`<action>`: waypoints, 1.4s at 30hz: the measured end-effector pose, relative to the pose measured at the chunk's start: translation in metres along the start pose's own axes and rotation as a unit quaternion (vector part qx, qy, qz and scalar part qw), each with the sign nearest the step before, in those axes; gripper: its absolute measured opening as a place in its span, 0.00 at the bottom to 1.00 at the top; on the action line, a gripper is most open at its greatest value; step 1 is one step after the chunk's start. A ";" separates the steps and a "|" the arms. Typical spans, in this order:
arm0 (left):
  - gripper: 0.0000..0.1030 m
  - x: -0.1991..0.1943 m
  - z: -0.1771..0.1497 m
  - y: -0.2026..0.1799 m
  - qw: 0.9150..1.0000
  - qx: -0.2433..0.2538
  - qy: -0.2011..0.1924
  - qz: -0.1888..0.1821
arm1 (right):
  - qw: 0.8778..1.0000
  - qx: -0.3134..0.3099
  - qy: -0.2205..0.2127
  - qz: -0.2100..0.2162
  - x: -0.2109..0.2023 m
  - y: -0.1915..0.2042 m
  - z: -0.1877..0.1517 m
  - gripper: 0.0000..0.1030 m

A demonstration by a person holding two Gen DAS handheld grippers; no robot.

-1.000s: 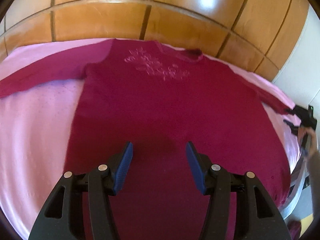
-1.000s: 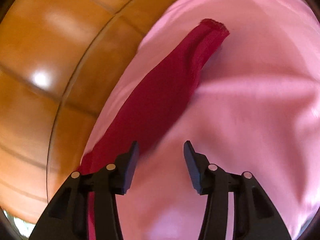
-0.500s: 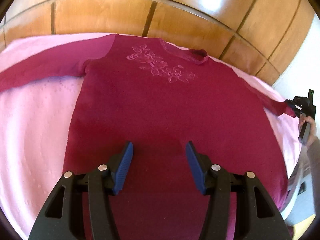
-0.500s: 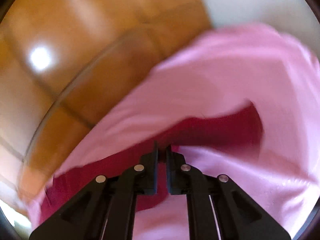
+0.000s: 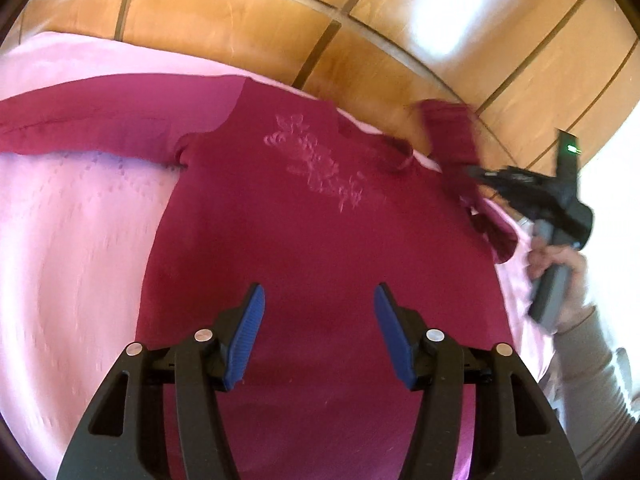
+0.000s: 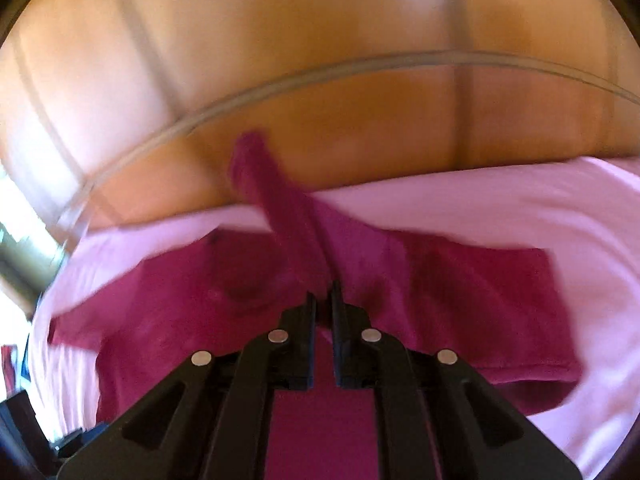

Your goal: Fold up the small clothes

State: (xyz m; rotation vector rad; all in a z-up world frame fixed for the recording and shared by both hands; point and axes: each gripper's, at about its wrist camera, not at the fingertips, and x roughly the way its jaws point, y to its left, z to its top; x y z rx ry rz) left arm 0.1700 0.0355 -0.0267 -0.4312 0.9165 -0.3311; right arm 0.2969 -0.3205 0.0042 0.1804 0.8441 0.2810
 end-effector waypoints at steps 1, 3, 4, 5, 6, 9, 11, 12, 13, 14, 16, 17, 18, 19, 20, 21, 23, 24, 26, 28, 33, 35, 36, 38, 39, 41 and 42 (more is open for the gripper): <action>0.54 -0.001 0.002 -0.001 1.000 0.000 -0.002 -0.003 | 1.000 -0.011 0.008 0.006 0.010 0.013 -0.003 0.05; 0.54 0.000 0.008 -0.002 1.000 -0.001 -0.002 -0.009 | 0.999 -0.030 0.025 0.013 0.038 0.039 -0.002 0.06; 0.54 0.001 0.010 -0.002 1.000 -0.001 -0.001 -0.011 | 0.999 -0.037 0.031 0.015 0.043 0.047 -0.006 0.06; 0.54 0.003 0.014 -0.003 1.000 -0.002 -0.001 -0.014 | 0.998 -0.044 0.039 0.020 0.051 0.055 -0.007 0.06; 0.54 0.004 0.017 -0.004 1.000 -0.003 -0.001 -0.018 | 0.998 -0.048 0.042 0.023 0.052 0.059 -0.010 0.12; 0.54 0.007 0.028 -0.005 0.999 -0.010 -0.002 -0.032 | 0.997 -0.048 0.038 0.047 0.040 0.059 -0.020 0.43; 0.54 0.012 0.038 -0.006 0.999 -0.020 0.000 -0.043 | 0.997 -0.050 0.027 0.056 0.021 0.053 -0.027 0.48; 0.54 0.016 0.043 -0.006 0.999 -0.025 0.002 -0.048 | 0.997 -0.048 0.025 0.062 0.012 0.048 -0.031 0.49; 0.54 0.020 0.049 -0.005 0.998 -0.029 0.004 -0.051 | 0.997 -0.043 0.021 0.068 0.000 0.040 -0.036 0.51; 0.54 0.025 0.055 -0.006 0.998 -0.034 0.007 -0.053 | 0.997 -0.040 0.018 0.070 -0.005 0.040 -0.040 0.52; 0.54 0.036 0.068 -0.008 0.997 -0.043 0.013 -0.059 | 0.997 -0.026 0.009 0.068 -0.022 0.025 -0.046 0.55; 0.54 0.040 0.071 -0.008 0.997 -0.046 0.015 -0.060 | 0.998 -0.016 0.006 0.062 -0.035 0.015 -0.050 0.55; 0.54 0.048 0.079 -0.009 0.997 -0.050 0.019 -0.057 | 0.998 -0.003 0.002 0.055 -0.046 0.001 -0.056 0.56; 0.54 0.054 0.083 -0.010 0.997 -0.053 0.021 -0.056 | 0.999 0.006 -0.002 0.049 -0.053 -0.007 -0.060 0.56; 0.54 0.061 0.090 -0.010 0.997 -0.056 0.024 -0.053 | 0.999 0.023 -0.006 0.039 -0.062 -0.022 -0.066 0.57; 0.54 0.073 0.098 -0.009 0.996 -0.065 0.029 -0.048 | 0.999 0.040 -0.011 0.028 -0.070 -0.037 -0.071 0.58; 0.54 0.092 0.108 -0.007 0.994 -0.084 0.045 -0.047 | 0.997 0.069 -0.019 0.012 -0.083 -0.060 -0.081 0.59; 0.54 0.101 0.113 -0.006 0.993 -0.092 0.051 -0.047 | 0.996 0.086 -0.024 0.002 -0.090 -0.073 -0.085 0.60; 0.54 0.118 0.119 -0.006 0.991 -0.103 0.066 -0.047 | 0.993 0.115 -0.032 -0.011 -0.098 -0.091 -0.091 0.60; 0.52 0.133 0.124 -0.009 0.990 -0.110 0.076 -0.048 | 0.990 0.137 -0.039 -0.021 -0.102 -0.106 -0.095 0.60; 0.06 0.128 0.135 -0.019 0.995 -0.081 0.050 -0.028 | 0.981 0.184 -0.063 -0.022 -0.103 -0.125 -0.090 0.53; 0.06 0.112 0.138 -0.018 0.996 -0.078 0.025 -0.031 | 0.977 0.199 -0.071 -0.010 -0.100 -0.128 -0.085 0.48; 0.06 0.098 0.140 -0.015 0.996 -0.077 0.010 -0.031 | 0.977 0.200 -0.073 -0.006 -0.099 -0.127 -0.081 0.46; 0.06 0.082 0.141 -0.010 0.997 -0.074 -0.007 -0.031 | 0.980 0.186 -0.074 0.003 -0.091 -0.117 -0.071 0.44; 0.06 0.076 0.142 -0.005 0.997 -0.067 -0.013 -0.025 | 0.982 0.176 -0.073 0.007 -0.086 -0.110 -0.067 0.43; 0.06 0.067 0.139 0.001 0.998 -0.056 -0.016 -0.010 | 0.986 0.152 -0.063 0.010 -0.071 -0.093 -0.056 0.43; 0.06 0.064 0.137 0.007 0.998 -0.053 -0.014 -0.001 | 0.988 0.141 -0.057 0.008 -0.064 -0.085 -0.053 0.43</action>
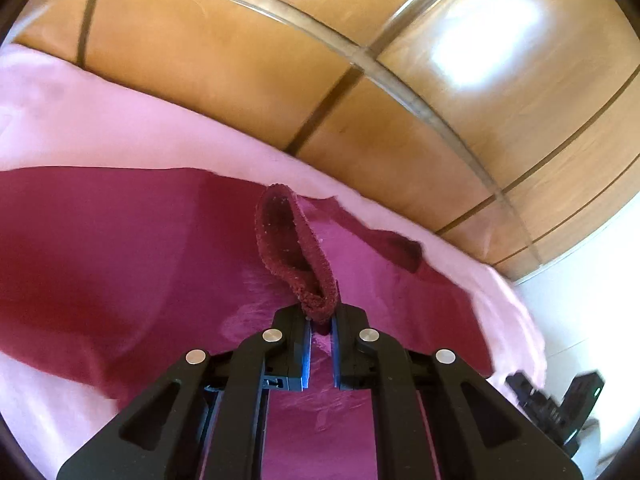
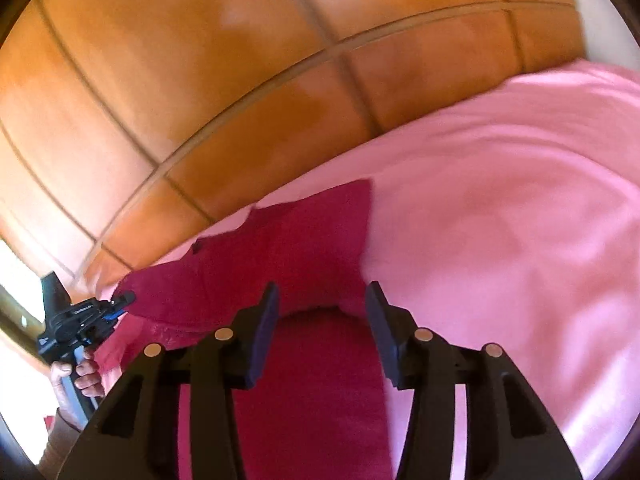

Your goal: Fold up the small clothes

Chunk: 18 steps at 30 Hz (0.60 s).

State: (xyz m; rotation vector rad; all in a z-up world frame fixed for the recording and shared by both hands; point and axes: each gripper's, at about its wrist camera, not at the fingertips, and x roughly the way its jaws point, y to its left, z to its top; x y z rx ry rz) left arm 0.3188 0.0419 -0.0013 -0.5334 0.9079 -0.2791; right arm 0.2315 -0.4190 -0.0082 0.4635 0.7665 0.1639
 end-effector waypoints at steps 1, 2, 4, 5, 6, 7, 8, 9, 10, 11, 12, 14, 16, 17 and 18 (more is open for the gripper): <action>0.06 -0.001 -0.002 0.005 1.000 0.000 0.001 0.007 | 1.000 -0.011 0.006 -0.004 0.009 0.008 0.001 0.43; 0.06 0.000 -0.004 0.011 1.000 -0.001 0.002 0.013 | 0.999 -0.026 0.014 -0.017 0.021 0.017 0.001 0.43; 0.06 -0.001 -0.008 0.018 1.000 -0.001 0.001 0.026 | 0.998 -0.040 0.031 -0.039 0.041 0.026 -0.002 0.43; 0.06 0.001 -0.010 0.022 0.999 0.003 -0.002 0.039 | 0.997 -0.043 0.036 -0.046 0.048 0.027 -0.004 0.42; 0.06 0.005 -0.011 0.024 0.999 0.004 -0.002 0.048 | 0.996 -0.049 0.042 -0.059 0.056 0.029 -0.006 0.42; 0.06 0.009 -0.013 0.030 0.998 0.002 0.002 0.057 | 0.995 -0.053 0.047 -0.070 0.060 0.029 -0.010 0.40; 0.06 0.013 -0.015 0.033 0.998 0.005 0.006 0.067 | 0.993 -0.061 0.051 -0.088 0.068 0.029 -0.014 0.39; 0.06 0.017 -0.018 0.036 0.997 0.010 0.010 0.075 | 0.992 -0.071 0.042 -0.099 0.071 0.029 -0.017 0.38; 0.06 0.023 -0.022 0.038 0.996 0.018 0.017 0.083 | 0.990 -0.083 0.033 -0.110 0.074 0.030 -0.019 0.37; 0.06 0.029 -0.025 0.038 0.995 0.032 0.020 0.094 | 0.988 -0.095 0.026 -0.123 0.077 0.032 -0.022 0.37; 0.08 0.031 -0.026 0.037 0.994 0.045 0.016 0.103 | 0.985 -0.103 0.022 -0.135 0.079 0.035 -0.023 0.38; 0.08 0.031 -0.028 0.034 0.992 0.057 0.009 0.113 | 0.981 -0.113 0.020 -0.155 0.083 0.040 -0.024 0.38; 0.10 0.022 -0.028 0.035 0.993 0.044 0.003 0.108 | 0.978 -0.124 0.019 -0.167 0.083 0.043 -0.025 0.40; 0.15 0.013 -0.028 0.037 0.994 0.036 -0.005 0.105 | 0.977 -0.127 0.018 -0.169 0.083 0.044 -0.025 0.40; 0.20 0.007 -0.029 0.038 0.994 0.031 -0.012 0.106 | 0.977 -0.128 0.016 -0.170 0.081 0.045 -0.025 0.40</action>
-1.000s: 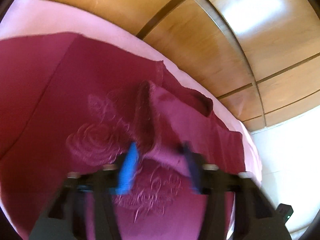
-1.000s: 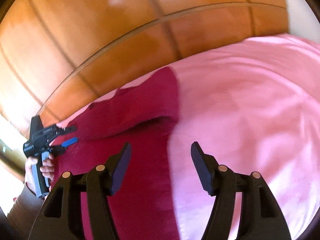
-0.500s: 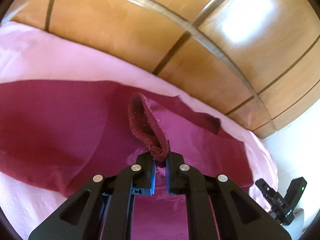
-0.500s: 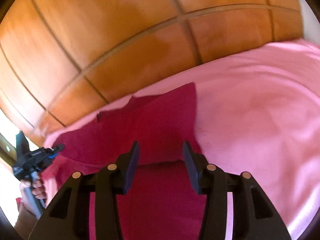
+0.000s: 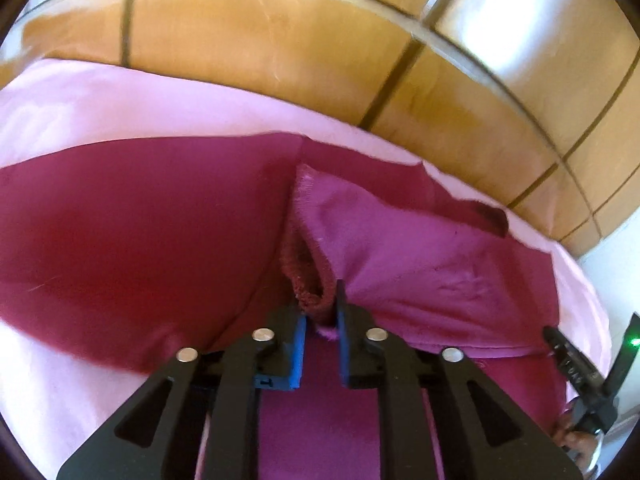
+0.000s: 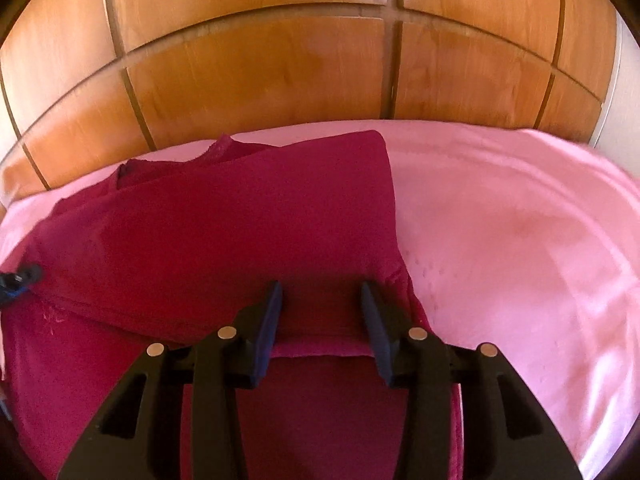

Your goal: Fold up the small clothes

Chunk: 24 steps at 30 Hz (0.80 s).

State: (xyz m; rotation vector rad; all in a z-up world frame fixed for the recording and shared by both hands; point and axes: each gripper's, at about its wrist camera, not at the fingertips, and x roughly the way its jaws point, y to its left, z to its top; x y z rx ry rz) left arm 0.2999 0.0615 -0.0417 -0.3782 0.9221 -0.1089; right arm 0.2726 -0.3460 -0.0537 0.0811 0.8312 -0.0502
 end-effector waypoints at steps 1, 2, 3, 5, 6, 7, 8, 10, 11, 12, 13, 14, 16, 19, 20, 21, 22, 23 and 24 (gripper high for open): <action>0.21 -0.008 -0.002 0.006 1.000 -0.008 -0.006 0.002 | 1.000 -0.001 -0.002 -0.003 -0.002 0.001 0.000 0.43; 0.21 -0.018 -0.004 0.014 1.000 -0.018 -0.014 0.002 | 1.000 -0.005 -0.008 -0.009 -0.010 0.003 -0.002 0.47; 0.21 -0.029 -0.007 0.025 0.999 -0.029 -0.022 -0.001 | 1.000 -0.009 -0.018 -0.013 -0.018 0.005 -0.005 0.59; 0.21 -0.046 -0.013 0.042 0.998 -0.048 -0.032 0.002 | 0.999 -0.019 -0.033 -0.007 -0.031 0.011 -0.014 0.66; 0.21 -0.056 -0.016 0.057 0.997 -0.061 -0.036 0.008 | 0.999 -0.025 -0.033 -0.002 -0.037 0.015 -0.020 0.67; 0.21 -0.064 -0.019 0.070 0.996 -0.074 -0.040 0.013 | 0.999 -0.030 -0.030 0.004 -0.042 0.019 -0.025 0.69; 0.21 -0.069 -0.021 0.079 0.996 -0.083 -0.041 0.017 | 0.999 -0.034 -0.026 0.011 -0.044 0.024 -0.030 0.70; 0.21 -0.082 -0.028 0.111 0.992 -0.115 -0.039 0.029 | 0.999 -0.041 -0.016 0.024 -0.047 0.030 -0.040 0.74; 0.21 -0.089 -0.032 0.126 0.990 -0.132 -0.040 0.036 | 0.998 -0.048 -0.010 0.031 -0.048 0.036 -0.048 0.75; 0.21 -0.098 -0.036 0.145 0.986 -0.154 -0.044 0.043 | 0.998 -0.055 -0.008 0.033 -0.047 0.042 -0.051 0.77; 0.21 -0.104 -0.039 0.160 0.983 -0.173 -0.048 0.047 | 0.997 -0.063 -0.008 0.033 -0.048 0.046 -0.055 0.81; 0.21 -0.111 -0.042 0.175 0.979 -0.194 -0.052 0.048 | 0.997 -0.072 -0.008 0.032 -0.049 0.051 -0.060 0.85; 0.21 -0.128 -0.047 0.210 0.966 -0.244 -0.068 0.039 | 0.996 -0.078 0.004 0.036 -0.046 0.056 -0.067 0.98; 0.28 -0.150 -0.050 0.250 0.946 -0.304 -0.104 0.033 | 0.997 -0.057 0.018 0.054 -0.043 0.050 -0.070 0.98; 0.40 -0.157 -0.050 0.262 0.937 -0.325 -0.119 0.039 | 0.997 -0.048 0.021 0.060 -0.042 0.047 -0.071 0.98; 0.44 -0.162 -0.051 0.271 0.930 -0.341 -0.133 0.044 | 0.997 -0.042 0.022 0.067 -0.039 0.046 -0.070 0.98; 0.44 -0.168 -0.050 0.281 0.922 -0.356 -0.148 0.047 | 0.997 -0.040 0.021 0.070 -0.040 0.048 -0.071 0.98; 0.44 -0.171 -0.050 0.291 0.915 -0.370 -0.155 0.047 | 0.997 -0.041 0.021 0.070 -0.041 0.050 -0.072 0.98; 0.44 -0.173 -0.048 0.303 0.906 -0.390 -0.161 0.037 | 0.997 -0.043 0.021 0.067 -0.041 0.052 -0.073 0.98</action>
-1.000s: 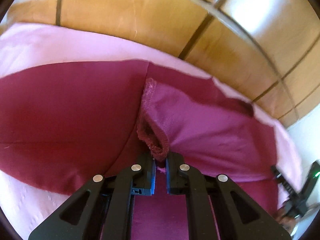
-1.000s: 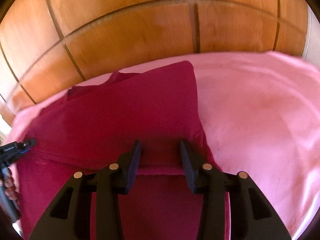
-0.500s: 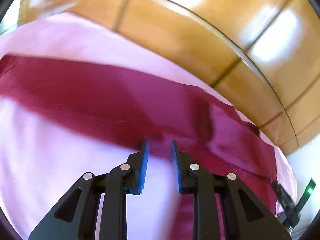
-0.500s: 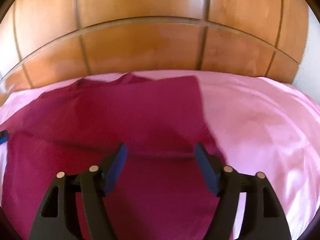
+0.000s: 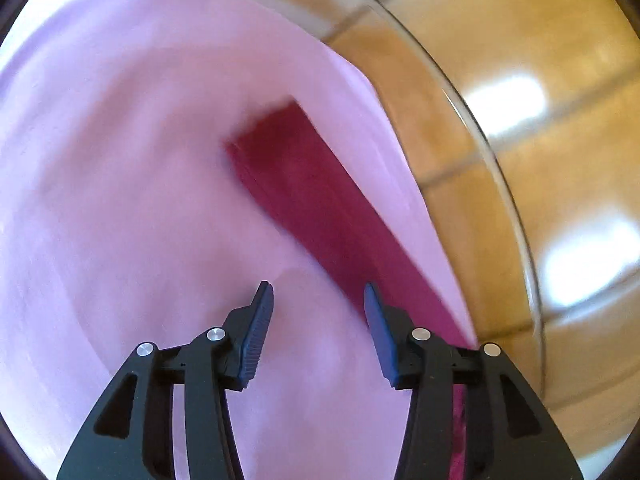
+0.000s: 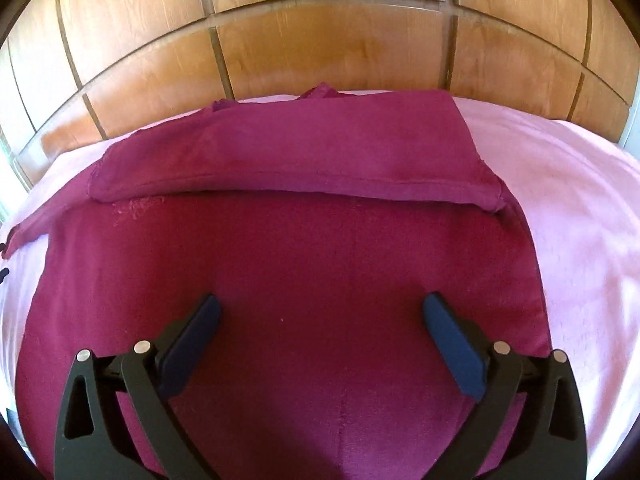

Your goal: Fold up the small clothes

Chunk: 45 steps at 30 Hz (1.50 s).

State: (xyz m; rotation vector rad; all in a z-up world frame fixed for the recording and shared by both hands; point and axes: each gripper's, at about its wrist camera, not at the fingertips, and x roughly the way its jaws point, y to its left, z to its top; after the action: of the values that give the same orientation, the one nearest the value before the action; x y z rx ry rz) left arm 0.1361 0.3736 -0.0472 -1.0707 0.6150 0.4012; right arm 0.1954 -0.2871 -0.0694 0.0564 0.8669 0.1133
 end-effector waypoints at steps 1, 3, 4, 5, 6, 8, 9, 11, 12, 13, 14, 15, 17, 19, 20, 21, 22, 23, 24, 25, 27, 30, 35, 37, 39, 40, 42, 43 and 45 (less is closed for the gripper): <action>0.44 0.000 0.005 0.005 1.000 -0.015 0.005 -0.011 | 1.000 -0.003 0.001 -0.004 0.001 0.002 0.000 0.98; 0.44 0.006 0.021 0.015 0.999 -0.046 0.006 -0.013 | 1.000 -0.008 -0.001 -0.011 0.002 0.005 0.000 0.98; 0.44 0.009 0.025 0.017 0.998 -0.054 0.006 -0.020 | 1.000 -0.009 -0.001 -0.013 0.002 0.005 0.000 0.98; 0.44 0.012 0.029 0.017 0.998 -0.058 0.005 -0.019 | 1.000 -0.010 -0.001 -0.014 0.002 0.006 0.000 0.98; 0.44 0.017 0.034 0.015 0.998 -0.062 0.002 -0.013 | 1.000 -0.009 -0.002 -0.013 0.002 0.005 0.001 0.98; 0.44 0.024 0.040 0.015 0.998 -0.062 0.004 -0.011 | 1.000 -0.009 -0.002 -0.014 0.003 0.005 0.001 0.98; 0.44 0.027 0.043 0.015 0.998 -0.058 0.003 -0.004 | 1.000 -0.010 -0.002 -0.015 0.003 0.006 0.001 0.98; 0.38 0.034 0.047 0.009 0.999 -0.043 0.000 0.010 | 1.000 -0.011 -0.002 -0.017 0.004 0.005 0.002 0.98; 0.25 0.033 0.051 0.010 0.999 -0.035 -0.001 0.022 | 1.000 -0.011 -0.002 -0.017 0.004 0.005 0.002 0.98; 0.19 0.036 0.053 0.006 0.999 -0.026 0.001 0.036 | 1.000 -0.011 -0.002 -0.017 0.004 0.005 0.002 0.98; 0.12 0.039 0.053 0.002 0.999 -0.022 0.004 0.036 | 1.000 -0.011 -0.003 -0.017 0.005 0.005 0.002 0.98; 0.11 0.037 0.052 0.002 0.999 -0.019 0.005 0.036 | 1.000 -0.011 -0.003 -0.017 0.005 0.005 0.001 0.98; 0.09 0.032 0.046 -0.012 0.999 0.010 -0.003 0.034 | 1.000 -0.011 -0.003 -0.018 0.005 0.005 0.001 0.98; 0.08 0.024 0.040 -0.027 0.999 0.042 -0.005 0.020 | 1.000 -0.011 -0.003 -0.018 0.005 0.005 0.001 0.98; 0.08 0.020 0.034 -0.039 0.998 0.060 -0.007 0.008 | 1.000 -0.011 -0.003 -0.018 0.005 0.004 0.001 0.98; 0.08 0.015 0.028 -0.048 0.997 0.073 -0.008 -0.004 | 1.000 -0.011 -0.003 -0.018 0.005 0.005 0.001 0.98; 0.08 0.012 0.021 -0.059 0.996 0.090 -0.006 -0.019 | 1.000 -0.011 -0.003 -0.018 0.005 0.005 0.001 0.98; 0.08 0.008 0.012 -0.072 0.994 0.108 -0.004 -0.031 | 1.000 -0.011 -0.003 -0.018 0.005 0.005 0.001 0.98; 0.08 0.005 0.003 -0.083 0.991 0.127 -0.002 -0.041 | 1.000 -0.011 -0.003 -0.018 0.005 0.005 0.001 0.98; 0.08 0.004 -0.007 -0.095 0.988 0.146 0.001 -0.051 | 1.000 -0.010 -0.003 -0.017 0.005 0.005 0.001 0.98; 0.08 0.003 -0.033 -0.122 0.980 0.188 0.012 -0.068 | 1.000 -0.010 -0.004 -0.017 0.005 0.005 0.001 0.98; 0.08 0.006 -0.080 -0.156 0.963 0.251 0.037 -0.089 | 1.000 -0.010 -0.004 -0.017 0.005 0.004 0.001 0.98; 0.08 0.026 -0.144 -0.187 0.941 0.310 0.086 -0.100 | 1.000 -0.007 -0.005 -0.014 0.004 0.005 0.002 0.98; 0.08 0.036 -0.167 -0.196 0.933 0.329 0.105 -0.098 | 1.000 -0.006 -0.006 -0.014 0.003 0.005 0.001 0.98; 0.08 0.047 -0.185 -0.202 0.927 0.344 0.117 -0.092 | 1.000 -0.005 -0.006 -0.015 0.003 0.006 0.001 0.98; 0.08 0.053 -0.191 -0.205 0.924 0.351 0.121 -0.088 | 1.000 -0.005 -0.006 -0.015 0.003 0.006 0.001 0.98; 0.15 0.067 -0.199 -0.212 0.920 0.364 0.129 -0.074 | 1.000 -0.005 -0.007 -0.014 0.003 0.006 0.001 0.98; 0.18 0.071 -0.203 -0.212 0.918 0.368 0.133 -0.069 | 1.000 -0.005 -0.007 -0.014 0.003 0.006 0.001 0.98; 0.24 0.072 -0.208 -0.212 0.915 0.374 0.136 -0.069 | 1.000 -0.004 -0.007 -0.014 0.003 0.006 0.001 0.98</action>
State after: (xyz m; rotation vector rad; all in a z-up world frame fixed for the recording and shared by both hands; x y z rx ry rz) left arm 0.2588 0.0953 -0.0179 -0.4225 0.8424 -0.1220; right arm 0.1978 -0.2811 -0.0703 0.0372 0.8530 0.0913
